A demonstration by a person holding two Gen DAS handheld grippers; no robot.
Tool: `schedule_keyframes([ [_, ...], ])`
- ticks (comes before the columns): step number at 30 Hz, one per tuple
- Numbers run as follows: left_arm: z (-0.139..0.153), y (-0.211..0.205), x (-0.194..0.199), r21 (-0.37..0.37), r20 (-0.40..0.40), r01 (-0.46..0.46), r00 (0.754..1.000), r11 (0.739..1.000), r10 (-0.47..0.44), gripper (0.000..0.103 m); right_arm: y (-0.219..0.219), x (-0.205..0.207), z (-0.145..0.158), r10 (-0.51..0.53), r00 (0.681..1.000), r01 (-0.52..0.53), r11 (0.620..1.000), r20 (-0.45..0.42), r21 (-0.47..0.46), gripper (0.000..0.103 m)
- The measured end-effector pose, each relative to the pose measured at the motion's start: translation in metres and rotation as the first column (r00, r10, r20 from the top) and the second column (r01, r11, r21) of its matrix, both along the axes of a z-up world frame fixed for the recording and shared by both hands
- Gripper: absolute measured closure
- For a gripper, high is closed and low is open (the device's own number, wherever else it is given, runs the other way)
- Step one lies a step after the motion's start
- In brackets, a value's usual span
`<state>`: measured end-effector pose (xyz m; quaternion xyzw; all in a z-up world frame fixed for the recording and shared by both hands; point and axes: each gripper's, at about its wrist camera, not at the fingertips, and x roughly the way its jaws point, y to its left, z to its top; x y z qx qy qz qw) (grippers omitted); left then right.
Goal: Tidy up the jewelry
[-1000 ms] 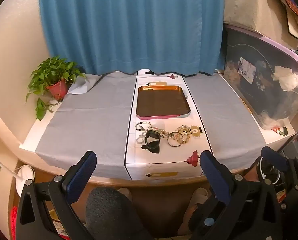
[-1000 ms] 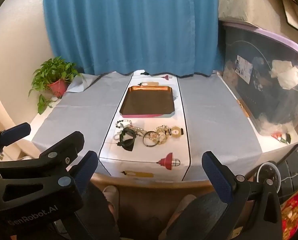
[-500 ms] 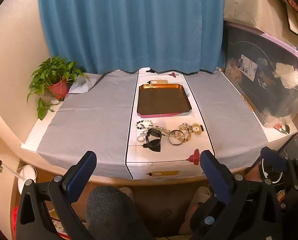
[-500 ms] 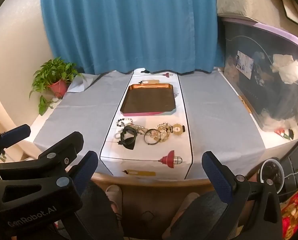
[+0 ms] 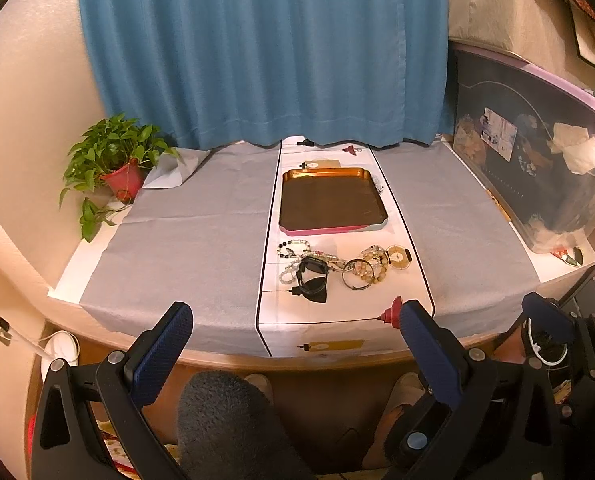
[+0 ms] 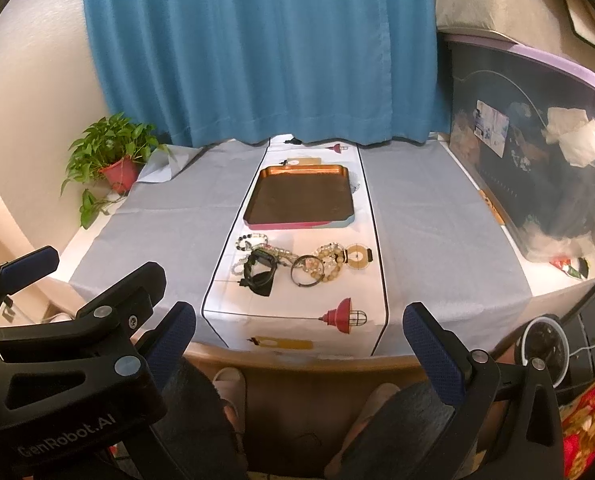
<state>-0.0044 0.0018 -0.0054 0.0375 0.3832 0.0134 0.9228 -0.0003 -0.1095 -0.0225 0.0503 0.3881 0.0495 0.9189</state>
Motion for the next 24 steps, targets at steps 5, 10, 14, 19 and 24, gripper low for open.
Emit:
schedule_keyframes([
  [5, -0.0005, -0.0009, -0.0003, 0.002, 0.001, -0.001, 1.000, 1.000, 0.001, 0.001, 0.0003, -0.0016, 0.0008, 0.003, 1.000, -0.003, 1.000, 0.002, -0.005, 0.000],
  [10, 0.0005, 0.0005, 0.0006, -0.001, -0.003, -0.001, 1.000, 1.000, 0.001, 0.001, 0.0022, -0.0022, 0.0007, 0.005, 1.000, -0.005, 1.000, 0.003, -0.005, 0.000],
  [14, -0.0003, 0.0000, 0.0000, 0.000, -0.003, 0.000, 1.000, 1.000, 0.000, 0.001, 0.0011, -0.0022, 0.0003, 0.006, 1.000, -0.006, 1.000, -0.001, -0.003, 0.000],
  [19, -0.0016, 0.0010, -0.0012, -0.001, -0.005, -0.001, 1.000, 1.000, 0.001, 0.001, 0.0010, -0.0019, 0.0004, 0.006, 1.000, -0.006, 1.000, -0.002, -0.003, 0.000],
  [24, -0.0030, 0.0049, -0.0041, 0.003, -0.005, -0.003, 1.000, 1.000, 0.003, 0.001, 0.0020, -0.0029, 0.0002, 0.007, 1.000, -0.007, 1.000, -0.002, 0.000, 0.000],
])
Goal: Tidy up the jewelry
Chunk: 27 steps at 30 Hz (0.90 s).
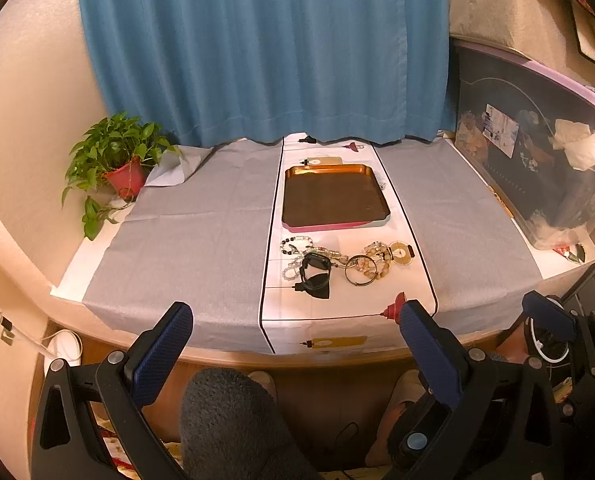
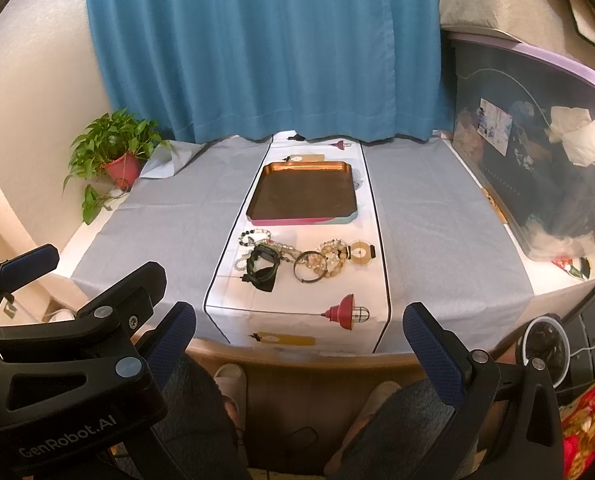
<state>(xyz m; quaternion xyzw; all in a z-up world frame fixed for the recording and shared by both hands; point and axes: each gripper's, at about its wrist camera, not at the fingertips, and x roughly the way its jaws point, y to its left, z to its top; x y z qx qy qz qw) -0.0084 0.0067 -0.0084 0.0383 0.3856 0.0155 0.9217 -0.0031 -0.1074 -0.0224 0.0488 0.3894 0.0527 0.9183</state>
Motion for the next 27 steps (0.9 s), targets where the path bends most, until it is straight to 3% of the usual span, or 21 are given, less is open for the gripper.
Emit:
schedule_keyframes([
  [17, -0.009, 0.006, 0.006, -0.003, -0.029, 0.000, 1.000, 1.000, -0.001, 0.001, 0.010, -0.008, -0.010, 0.005, 1.000, -0.005, 1.000, -0.018, -0.009, 0.000],
  [27, -0.018, 0.004, 0.022, 0.002, -0.053, 0.001, 0.999, 1.000, -0.001, 0.001, 0.005, 0.016, -0.021, 0.021, 0.999, -0.020, 1.000, -0.044, 0.002, 0.000],
])
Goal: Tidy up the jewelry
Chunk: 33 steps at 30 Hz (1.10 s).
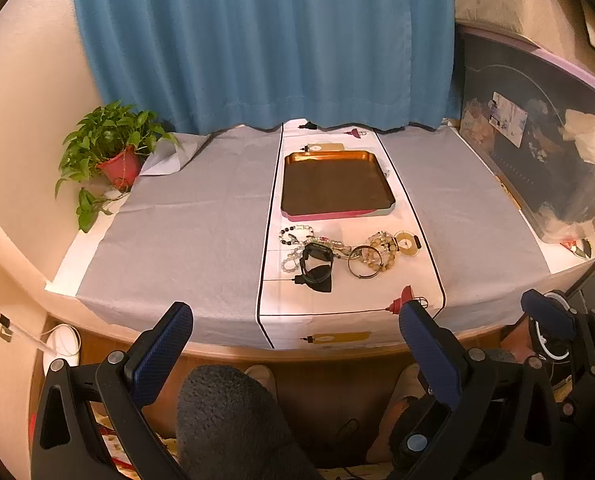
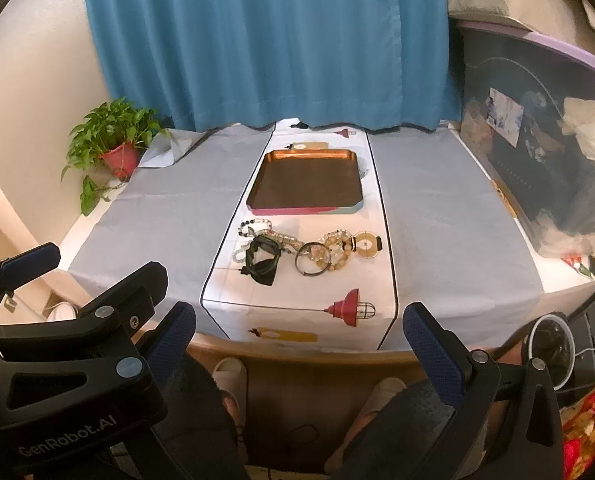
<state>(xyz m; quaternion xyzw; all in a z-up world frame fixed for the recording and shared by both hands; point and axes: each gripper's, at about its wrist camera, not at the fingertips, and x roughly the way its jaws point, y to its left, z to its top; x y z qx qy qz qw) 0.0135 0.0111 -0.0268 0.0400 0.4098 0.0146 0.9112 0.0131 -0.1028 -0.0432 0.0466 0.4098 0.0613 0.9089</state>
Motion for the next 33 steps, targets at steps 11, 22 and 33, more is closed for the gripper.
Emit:
schedule_keyframes([
  [11, -0.066, 0.001, 0.049, -0.058, -0.081, 0.032, 0.996, 0.998, -0.037, 0.001, -0.002, 0.040, -0.051, 0.033, 0.998, -0.033, 0.999, -0.045, -0.003, 0.000],
  [22, -0.173, 0.038, 0.113, -0.365, -0.166, 0.097, 0.972, 0.926, -0.167, 0.001, -0.004, 0.093, -0.153, 0.141, 0.990, -0.141, 0.990, 0.006, 0.003, 0.001],
  [33, -0.209, 0.034, 0.184, -0.358, -0.105, 0.244, 0.948, 0.901, -0.299, 0.014, -0.016, 0.150, -0.197, 0.222, 0.974, -0.224, 0.973, 0.050, 0.046, 0.001],
])
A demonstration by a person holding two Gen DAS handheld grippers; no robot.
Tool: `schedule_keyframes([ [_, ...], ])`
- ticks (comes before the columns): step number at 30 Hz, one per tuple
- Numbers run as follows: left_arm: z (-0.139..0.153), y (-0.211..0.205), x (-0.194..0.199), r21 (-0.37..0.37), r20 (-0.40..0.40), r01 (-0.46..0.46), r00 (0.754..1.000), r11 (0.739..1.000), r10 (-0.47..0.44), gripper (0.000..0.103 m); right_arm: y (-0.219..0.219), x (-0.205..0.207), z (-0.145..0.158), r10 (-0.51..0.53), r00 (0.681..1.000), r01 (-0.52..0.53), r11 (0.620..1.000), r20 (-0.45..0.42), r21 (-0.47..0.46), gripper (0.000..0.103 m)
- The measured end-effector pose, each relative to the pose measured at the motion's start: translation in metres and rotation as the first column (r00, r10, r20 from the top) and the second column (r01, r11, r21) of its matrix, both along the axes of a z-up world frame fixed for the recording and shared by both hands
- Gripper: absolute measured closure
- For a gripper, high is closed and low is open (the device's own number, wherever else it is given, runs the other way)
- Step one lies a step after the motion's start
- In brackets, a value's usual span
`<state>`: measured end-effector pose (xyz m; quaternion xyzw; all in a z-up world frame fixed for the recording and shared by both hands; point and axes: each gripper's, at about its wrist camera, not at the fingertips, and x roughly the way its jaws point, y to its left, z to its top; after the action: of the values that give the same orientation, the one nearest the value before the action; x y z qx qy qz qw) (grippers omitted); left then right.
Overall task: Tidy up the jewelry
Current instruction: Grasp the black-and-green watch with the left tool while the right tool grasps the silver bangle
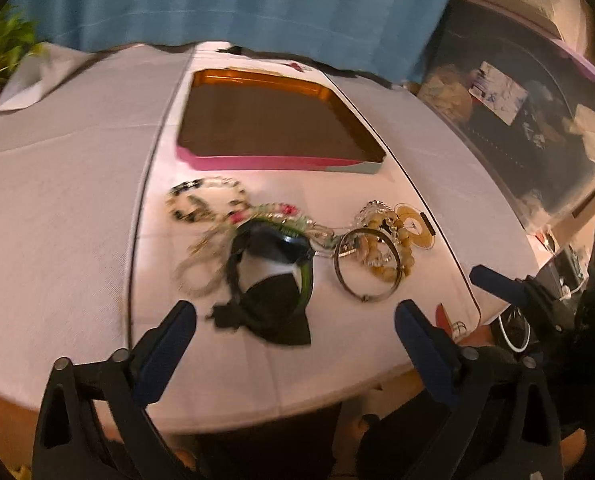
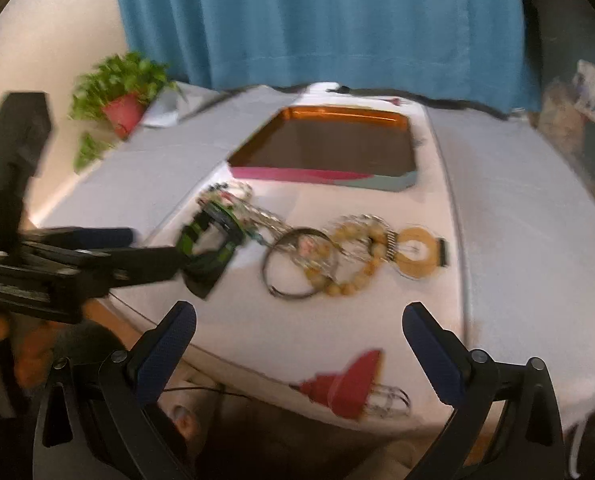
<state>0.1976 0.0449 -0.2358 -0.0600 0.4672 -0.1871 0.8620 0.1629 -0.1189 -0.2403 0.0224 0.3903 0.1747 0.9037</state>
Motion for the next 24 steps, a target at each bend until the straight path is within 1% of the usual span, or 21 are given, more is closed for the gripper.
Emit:
schedule_keyframes([
  [1, -0.002, -0.002, 0.005, -0.008, 0.000, 0.017, 1.000, 1.000, -0.017, 0.018, 0.002, 0.004, -0.002, 0.005, 1.000, -0.005, 1.000, 0.021, -0.009, 0.001],
  [2, -0.006, -0.004, 0.011, -0.003, -0.003, 0.030, 1.000, 1.000, -0.030, 0.025, 0.004, 0.005, -0.003, 0.009, 1.000, -0.008, 1.000, 0.030, -0.025, 0.003],
  [3, -0.010, -0.005, 0.015, 0.017, -0.008, 0.031, 0.999, 0.999, -0.031, 0.027, 0.009, 0.011, -0.007, 0.028, 0.999, -0.025, 0.998, 0.046, -0.056, 0.010],
  [4, -0.015, -0.007, 0.020, 0.044, -0.014, 0.036, 0.999, 0.998, -0.035, 0.028, 0.012, 0.013, -0.008, 0.050, 0.997, -0.046, 0.997, 0.059, -0.067, 0.015],
  [5, -0.019, -0.009, 0.024, 0.063, -0.021, 0.038, 0.999, 0.997, -0.037, 0.032, 0.015, 0.014, -0.009, 0.068, 0.996, -0.063, 0.995, 0.063, -0.073, 0.024],
  [6, -0.023, -0.010, 0.027, 0.071, -0.027, 0.038, 0.999, 0.997, -0.036, 0.039, 0.021, 0.019, -0.013, 0.098, 0.993, -0.092, 0.991, 0.065, -0.096, 0.029],
  [7, -0.025, -0.007, 0.028, 0.072, -0.029, 0.034, 0.999, 0.997, -0.032, 0.044, 0.026, 0.022, -0.016, 0.115, 0.992, -0.107, 0.988, 0.061, -0.113, 0.030],
  [8, -0.025, -0.006, 0.030, 0.071, -0.030, 0.028, 0.999, 0.997, -0.026, 0.051, 0.033, 0.025, -0.021, 0.135, 0.990, -0.128, 0.983, 0.050, -0.131, 0.034],
  [9, -0.025, -0.002, 0.030, 0.061, -0.033, 0.029, 0.999, 0.998, -0.027, 0.052, 0.036, 0.028, -0.024, 0.143, 0.989, -0.136, 0.981, 0.040, -0.141, 0.036],
  [11, -0.022, 0.005, 0.028, 0.025, -0.037, 0.030, 0.999, 0.999, -0.029, 0.055, 0.043, 0.037, -0.032, 0.147, 0.989, -0.142, 0.977, 0.017, -0.161, 0.036],
  [13, -0.018, 0.012, 0.025, 0.000, -0.044, 0.025, 0.999, 1.000, -0.025, 0.056, 0.046, 0.042, -0.036, 0.132, 0.991, -0.127, 0.975, 0.014, -0.182, 0.036],
  [15, -0.013, 0.020, 0.021, -0.031, -0.051, 0.022, 0.998, 0.999, -0.023, 0.057, 0.048, 0.049, -0.040, 0.126, 0.992, -0.125, 0.976, -0.005, -0.179, 0.042],
  [16, -0.010, 0.024, 0.018, -0.042, -0.051, 0.022, 0.998, 0.999, -0.024, 0.057, 0.048, 0.051, -0.040, 0.120, 0.993, -0.119, 0.978, -0.006, -0.173, 0.042],
  [20, -0.004, 0.028, 0.012, -0.023, -0.031, 0.026, 0.999, 0.999, -0.027, 0.057, 0.039, 0.045, -0.034, 0.103, 0.995, -0.100, 0.986, 0.014, -0.136, 0.043],
  [24, -0.005, 0.029, 0.010, -0.029, -0.023, 0.028, 0.999, 0.999, -0.029, 0.057, 0.026, 0.035, -0.023, 0.078, 0.996, -0.074, 0.991, 0.036, -0.111, 0.043],
])
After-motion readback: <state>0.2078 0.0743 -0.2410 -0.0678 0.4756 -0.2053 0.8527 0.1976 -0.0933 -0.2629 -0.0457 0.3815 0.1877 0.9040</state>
